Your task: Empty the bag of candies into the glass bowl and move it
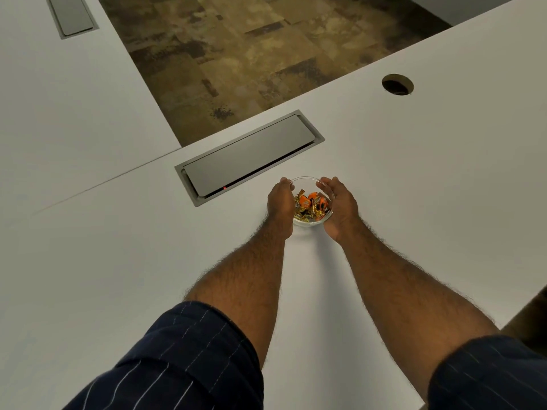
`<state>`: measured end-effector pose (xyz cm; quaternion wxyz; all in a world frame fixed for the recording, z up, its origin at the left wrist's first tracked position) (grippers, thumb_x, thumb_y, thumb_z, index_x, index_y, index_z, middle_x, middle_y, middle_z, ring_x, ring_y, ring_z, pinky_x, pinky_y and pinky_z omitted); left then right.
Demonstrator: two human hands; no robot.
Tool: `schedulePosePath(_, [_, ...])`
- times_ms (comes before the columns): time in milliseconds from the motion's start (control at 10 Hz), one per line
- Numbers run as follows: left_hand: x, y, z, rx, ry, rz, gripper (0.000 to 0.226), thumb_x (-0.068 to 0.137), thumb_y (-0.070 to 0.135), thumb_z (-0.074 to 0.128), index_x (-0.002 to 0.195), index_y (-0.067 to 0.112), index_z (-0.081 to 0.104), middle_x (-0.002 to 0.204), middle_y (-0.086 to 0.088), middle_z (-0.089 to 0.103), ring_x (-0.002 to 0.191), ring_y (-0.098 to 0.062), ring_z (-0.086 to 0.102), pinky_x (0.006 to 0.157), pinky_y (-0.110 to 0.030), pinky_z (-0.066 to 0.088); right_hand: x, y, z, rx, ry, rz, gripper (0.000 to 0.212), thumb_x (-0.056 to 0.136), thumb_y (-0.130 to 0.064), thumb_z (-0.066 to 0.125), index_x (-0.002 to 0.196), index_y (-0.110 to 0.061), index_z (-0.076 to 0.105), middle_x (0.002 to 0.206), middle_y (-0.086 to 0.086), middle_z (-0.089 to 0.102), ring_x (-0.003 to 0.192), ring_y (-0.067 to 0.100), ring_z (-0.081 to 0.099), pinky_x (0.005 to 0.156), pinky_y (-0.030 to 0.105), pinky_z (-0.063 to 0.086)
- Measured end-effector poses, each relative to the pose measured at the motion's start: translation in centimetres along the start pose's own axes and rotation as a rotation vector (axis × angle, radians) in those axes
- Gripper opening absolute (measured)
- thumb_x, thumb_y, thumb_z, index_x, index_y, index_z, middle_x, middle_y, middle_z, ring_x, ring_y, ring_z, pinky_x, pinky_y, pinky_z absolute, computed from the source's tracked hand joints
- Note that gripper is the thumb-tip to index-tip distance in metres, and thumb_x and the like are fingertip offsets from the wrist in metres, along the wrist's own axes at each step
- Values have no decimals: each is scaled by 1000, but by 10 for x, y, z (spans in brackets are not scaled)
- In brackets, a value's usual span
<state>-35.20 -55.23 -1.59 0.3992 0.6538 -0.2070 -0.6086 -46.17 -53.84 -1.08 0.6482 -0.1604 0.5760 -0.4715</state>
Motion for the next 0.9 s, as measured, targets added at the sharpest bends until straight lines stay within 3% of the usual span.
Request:
schedulePosePath(100, [5, -3, 4, 14, -1, 3, 41, 98, 39, 33, 117, 15, 61, 132, -5, 58, 112, -19, 48, 92, -38, 36, 6, 2, -5, 42, 0, 16, 26, 101, -38, 41, 114, -25, 59, 139, 4, 58, 127, 30, 53, 96, 45, 49])
schedulePosePath(300, [13, -10, 9, 32, -8, 32, 37, 98, 37, 35, 112, 17, 62, 127, -4, 59, 108, -18, 49, 81, -33, 37, 18, 3, -12, 91, 14, 10, 33, 101, -38, 40, 122, -19, 59, 140, 6, 58, 129, 32, 52, 105, 51, 46])
schedulePosePath(400, [14, -8, 9, 56, -9, 37, 41, 99, 39, 34, 121, 15, 59, 130, -4, 59, 114, -21, 51, 82, -31, 36, 21, 3, -14, 75, 10, 9, 36, 102, -39, 39, 125, -19, 58, 141, 6, 57, 130, 31, 51, 107, 51, 44])
schedulePosePath(600, [0, -3, 5, 219, -28, 83, 57, 93, 57, 38, 137, 20, 43, 140, -7, 51, 107, -17, 49, 83, -33, 43, 9, -4, -12, -275, 115, -68, 50, 98, -52, 41, 138, -23, 49, 145, 4, 53, 128, 26, 52, 109, 44, 43])
schedulePosePath(700, [-16, 4, -4, 306, -18, 123, 64, 91, 58, 43, 143, 20, 34, 150, -9, 41, 128, -28, 47, 94, -40, 45, -5, -12, -5, -415, 152, -198, 49, 98, -51, 42, 139, -24, 49, 147, 4, 51, 131, 25, 49, 110, 41, 40])
schedulePosePath(800, [-28, 13, -15, 359, -1, 167, 64, 92, 54, 45, 144, 19, 32, 153, -9, 36, 134, -31, 43, 100, -43, 45, -19, -19, 2, -510, 137, -281, 52, 97, -52, 44, 139, -23, 50, 147, 3, 51, 131, 24, 48, 102, 36, 41])
schedulePosePath(900, [-49, 24, -30, 385, 52, 242, 58, 95, 49, 45, 142, 17, 37, 151, -9, 41, 133, -29, 44, 102, -41, 43, -41, -26, 13, -630, 98, -382, 50, 96, -50, 47, 134, -19, 55, 143, 4, 55, 131, 23, 50, 108, 39, 41])
Point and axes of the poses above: each hand's wrist, its own x-axis towards the middle knuckle, its own z-axis out of the palm, y = z × x, the point moved 1 cm from there along x, towards the middle knuckle
